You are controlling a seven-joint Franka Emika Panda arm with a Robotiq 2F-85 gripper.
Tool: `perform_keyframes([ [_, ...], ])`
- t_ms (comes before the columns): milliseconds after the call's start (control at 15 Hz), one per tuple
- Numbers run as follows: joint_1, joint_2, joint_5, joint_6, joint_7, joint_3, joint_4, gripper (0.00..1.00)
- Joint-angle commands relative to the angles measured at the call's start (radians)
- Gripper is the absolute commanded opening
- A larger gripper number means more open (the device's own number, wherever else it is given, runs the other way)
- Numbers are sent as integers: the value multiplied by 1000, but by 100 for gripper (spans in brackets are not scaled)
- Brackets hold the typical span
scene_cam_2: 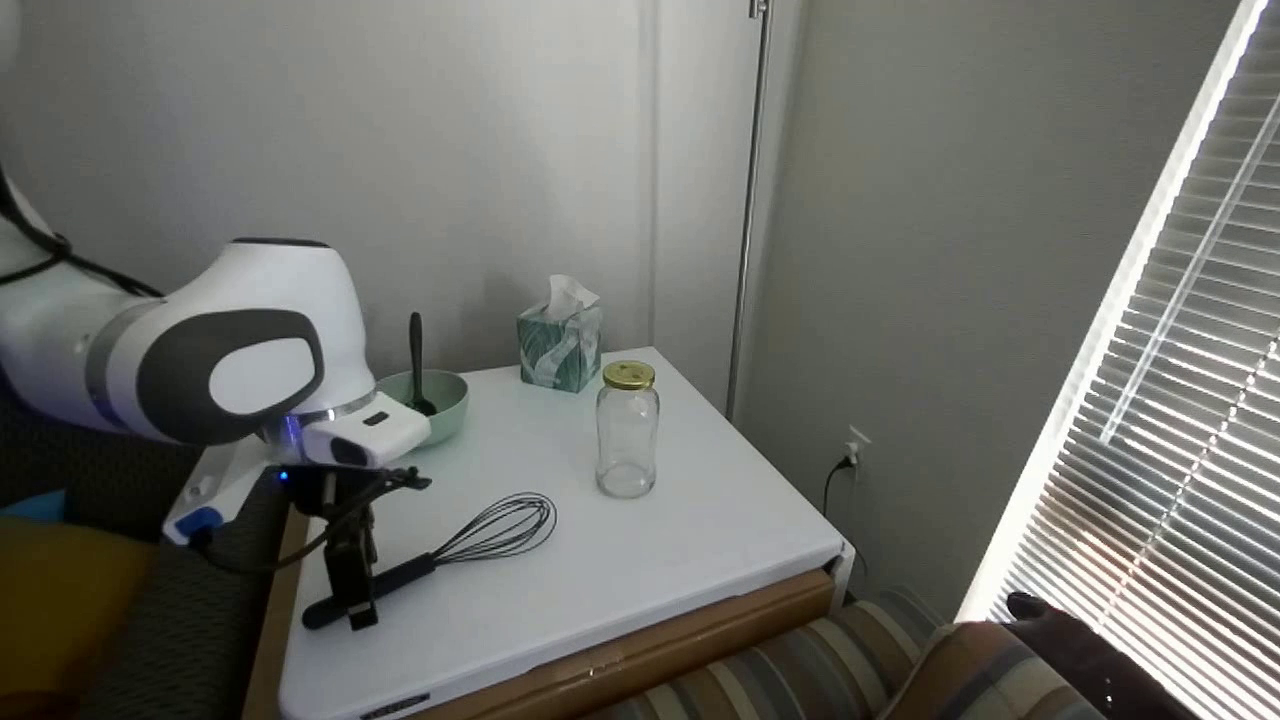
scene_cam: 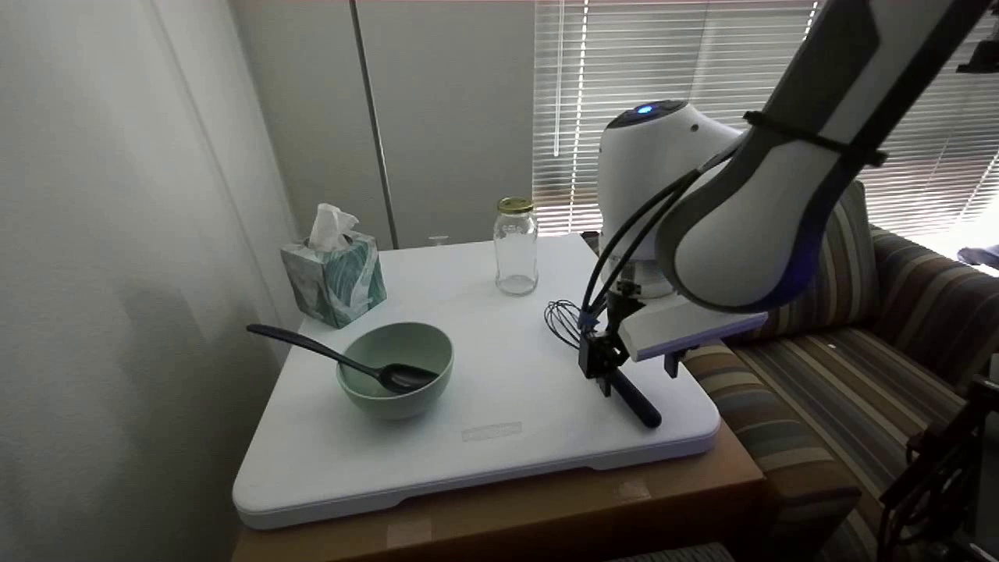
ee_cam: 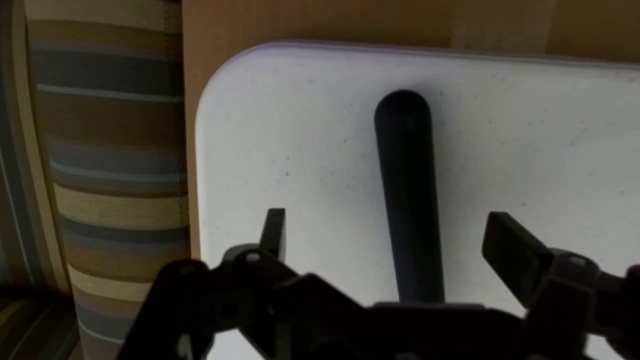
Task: Place the whisk in the center of the table
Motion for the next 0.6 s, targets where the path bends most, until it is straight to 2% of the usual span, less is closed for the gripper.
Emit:
perform_keyframes([
  [0, -119, 62, 151, 26, -67, 84, 48, 92],
  [133, -188, 80, 245, 27, -121, 141, 61, 68],
  [333, -263, 82, 363, 32, -210, 205, 66, 48],
  [533, -266, 70, 380, 32, -298, 199, 55, 27],
])
